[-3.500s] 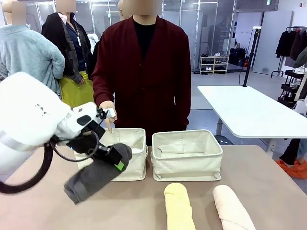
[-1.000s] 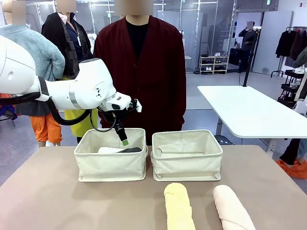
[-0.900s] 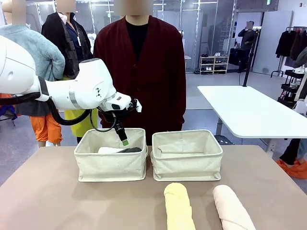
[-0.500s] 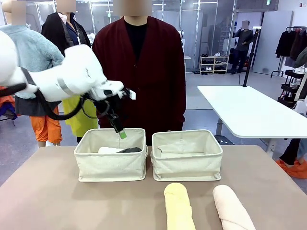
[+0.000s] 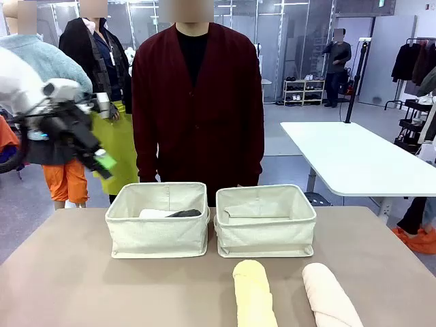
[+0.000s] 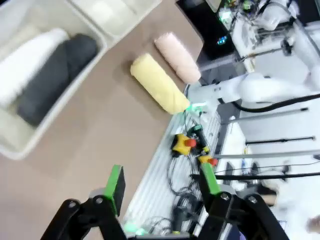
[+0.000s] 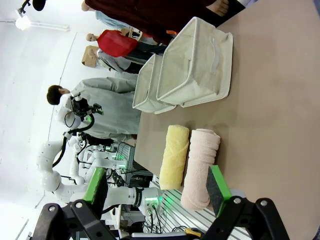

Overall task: Divide the towels into two baskets.
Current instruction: Pick up one hotel-folded towel from the bottom of the table and place it in the Fabric basket indicated by the person.

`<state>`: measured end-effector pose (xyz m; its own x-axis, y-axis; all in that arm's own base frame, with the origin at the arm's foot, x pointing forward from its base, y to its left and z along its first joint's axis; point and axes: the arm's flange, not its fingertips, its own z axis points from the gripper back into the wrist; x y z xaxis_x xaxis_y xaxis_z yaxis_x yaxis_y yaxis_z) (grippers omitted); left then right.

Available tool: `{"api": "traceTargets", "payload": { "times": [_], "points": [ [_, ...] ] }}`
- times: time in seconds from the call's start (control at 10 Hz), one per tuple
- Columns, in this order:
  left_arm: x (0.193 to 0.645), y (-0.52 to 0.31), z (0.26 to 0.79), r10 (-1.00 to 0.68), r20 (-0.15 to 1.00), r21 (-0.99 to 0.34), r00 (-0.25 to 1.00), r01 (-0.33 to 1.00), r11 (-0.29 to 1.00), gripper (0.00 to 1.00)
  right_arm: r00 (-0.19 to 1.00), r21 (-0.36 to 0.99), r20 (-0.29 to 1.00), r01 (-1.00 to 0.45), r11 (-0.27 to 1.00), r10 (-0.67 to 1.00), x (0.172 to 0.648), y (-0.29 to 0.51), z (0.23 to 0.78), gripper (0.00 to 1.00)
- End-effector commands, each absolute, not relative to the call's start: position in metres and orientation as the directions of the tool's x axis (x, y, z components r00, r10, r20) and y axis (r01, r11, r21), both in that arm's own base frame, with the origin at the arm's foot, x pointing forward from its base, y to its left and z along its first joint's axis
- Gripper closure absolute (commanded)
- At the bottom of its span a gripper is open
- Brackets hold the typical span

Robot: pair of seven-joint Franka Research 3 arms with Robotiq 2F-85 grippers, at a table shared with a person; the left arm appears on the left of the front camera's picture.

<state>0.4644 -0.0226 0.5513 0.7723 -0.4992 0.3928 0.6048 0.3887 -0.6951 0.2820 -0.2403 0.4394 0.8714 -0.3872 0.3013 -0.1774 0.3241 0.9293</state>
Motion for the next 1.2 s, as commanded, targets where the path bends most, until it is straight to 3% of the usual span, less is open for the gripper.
{"api": "traceTargets", "payload": {
  "times": [0.0, 0.3, 0.5, 0.8, 1.0, 1.1],
  "points": [
    [0.436, 0.014, 0.537, -0.300, 0.396, -0.798, 0.868, 0.486, 0.355, 0.24, 0.871, 0.927, 0.310, -0.189, 0.324, -0.381, 0.279, -0.240, 0.442, 0.00],
    [0.390, 0.111, 0.490, -0.022, 0.365, -0.905, 0.931, 0.360, 0.229, 0.24, 0.871, 0.927, 0.310, -0.189, 0.324, -0.381, 0.279, -0.240, 0.442, 0.00],
    [0.372, 0.171, 0.467, 0.069, 0.427, -0.904, 0.902, 0.423, 0.061, 0.24, 0.871, 0.927, 0.310, -0.189, 0.324, -0.381, 0.279, -0.240, 0.442, 0.00],
    [0.366, 0.227, 0.455, 0.062, 0.445, -0.895, 0.893, 0.443, 0.046, 0.24, 0.871, 0.927, 0.310, -0.189, 0.324, -0.381, 0.279, -0.240, 0.442, 0.00],
    [0.404, 0.229, 0.457, 0.084, 0.446, -0.892, 0.891, 0.435, 0.121, 0.24, 0.871, 0.927, 0.310, -0.189, 0.324, -0.381, 0.279, -0.240, 0.442, 0.00],
    [0.359, 0.227, 0.450, 0.106, 0.428, -0.904, 0.898, 0.422, 0.072, 0.24, 0.871, 0.927, 0.310, -0.189, 0.324, -0.381, 0.279, -0.240, 0.442, 0.00]
  ]
}}
